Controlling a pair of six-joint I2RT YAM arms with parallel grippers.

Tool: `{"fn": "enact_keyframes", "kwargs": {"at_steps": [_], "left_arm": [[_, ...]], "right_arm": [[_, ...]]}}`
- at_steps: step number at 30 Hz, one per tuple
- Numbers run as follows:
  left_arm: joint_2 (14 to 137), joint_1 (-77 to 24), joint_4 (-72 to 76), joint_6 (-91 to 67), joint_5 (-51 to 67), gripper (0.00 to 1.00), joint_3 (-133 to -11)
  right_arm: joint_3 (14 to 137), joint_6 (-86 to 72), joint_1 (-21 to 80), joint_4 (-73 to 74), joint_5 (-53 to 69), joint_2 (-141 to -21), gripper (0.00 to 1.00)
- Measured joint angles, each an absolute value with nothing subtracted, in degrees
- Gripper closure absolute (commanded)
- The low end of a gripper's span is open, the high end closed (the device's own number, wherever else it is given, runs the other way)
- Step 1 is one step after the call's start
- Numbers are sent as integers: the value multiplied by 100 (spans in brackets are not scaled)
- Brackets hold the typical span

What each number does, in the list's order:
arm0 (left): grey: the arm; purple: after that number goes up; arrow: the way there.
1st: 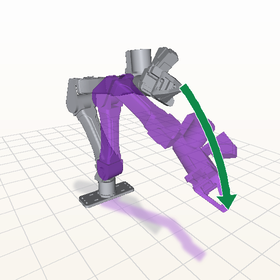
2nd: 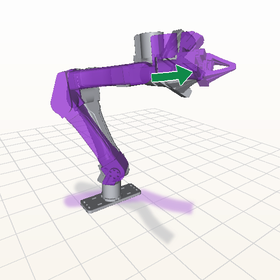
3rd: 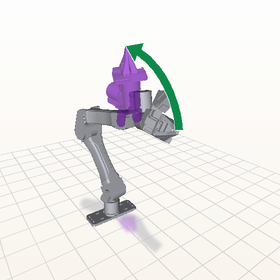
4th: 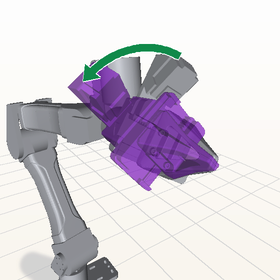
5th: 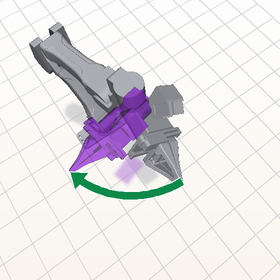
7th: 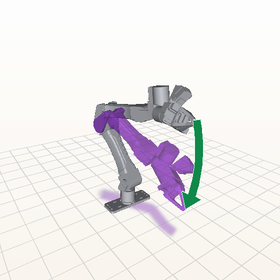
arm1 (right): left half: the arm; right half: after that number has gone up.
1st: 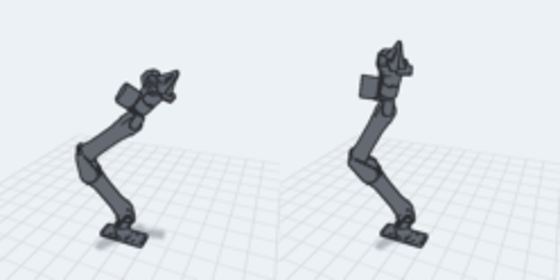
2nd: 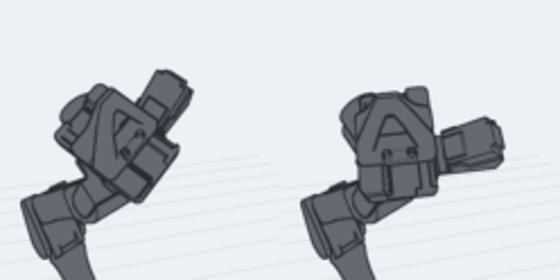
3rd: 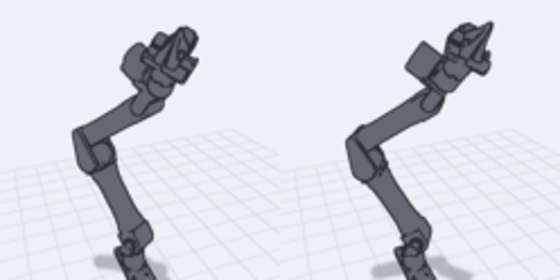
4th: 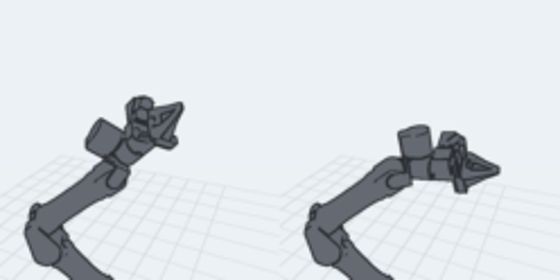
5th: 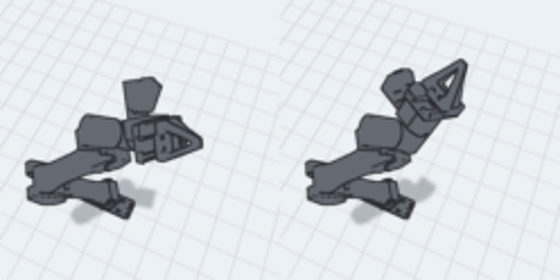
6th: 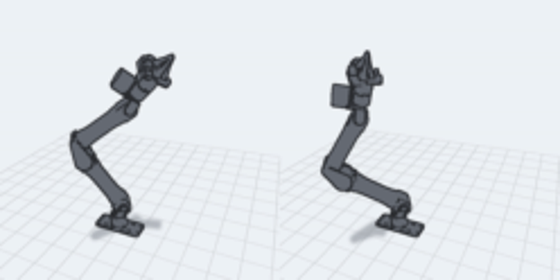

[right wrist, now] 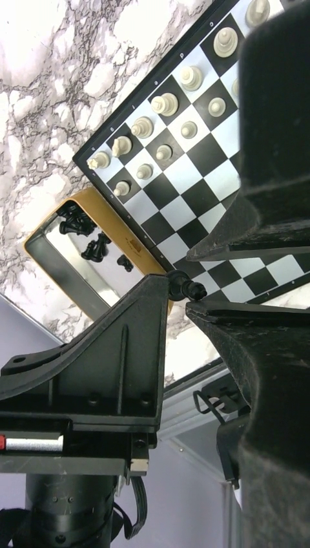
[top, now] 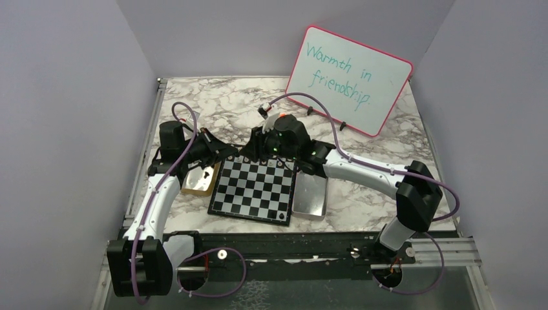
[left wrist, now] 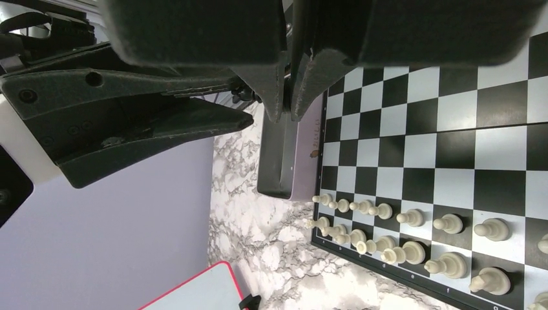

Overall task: Set up the chess pieces on the board
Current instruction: Place the chess piece on the chessboard.

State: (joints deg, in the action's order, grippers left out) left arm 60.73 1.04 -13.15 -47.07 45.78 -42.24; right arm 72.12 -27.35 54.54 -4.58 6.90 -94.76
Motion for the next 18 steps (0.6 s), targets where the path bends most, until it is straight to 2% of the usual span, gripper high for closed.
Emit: {"fn": "enact_keyframes", "kwargs": {"at_steps": [5, 15, 17, 18], "left_arm": [[6073, 104, -1284, -4794, 4582, 97, -4224], [6064, 104, -1103, -4915, 4576, 95, -4154], [6062, 104, -1074, -4930, 4576, 89, -4143], [6060, 104, -1052, -4932, 4576, 82, -4143]], "right_arm": [[7214, -2738, 5478, -462, 670, -9533, 74], [7223, -2744, 5496, -534, 644, -9572, 99], [7220, -2738, 5502, -552, 635, -9572, 99], [7220, -2740, 5502, -561, 626, -9572, 99]]}}
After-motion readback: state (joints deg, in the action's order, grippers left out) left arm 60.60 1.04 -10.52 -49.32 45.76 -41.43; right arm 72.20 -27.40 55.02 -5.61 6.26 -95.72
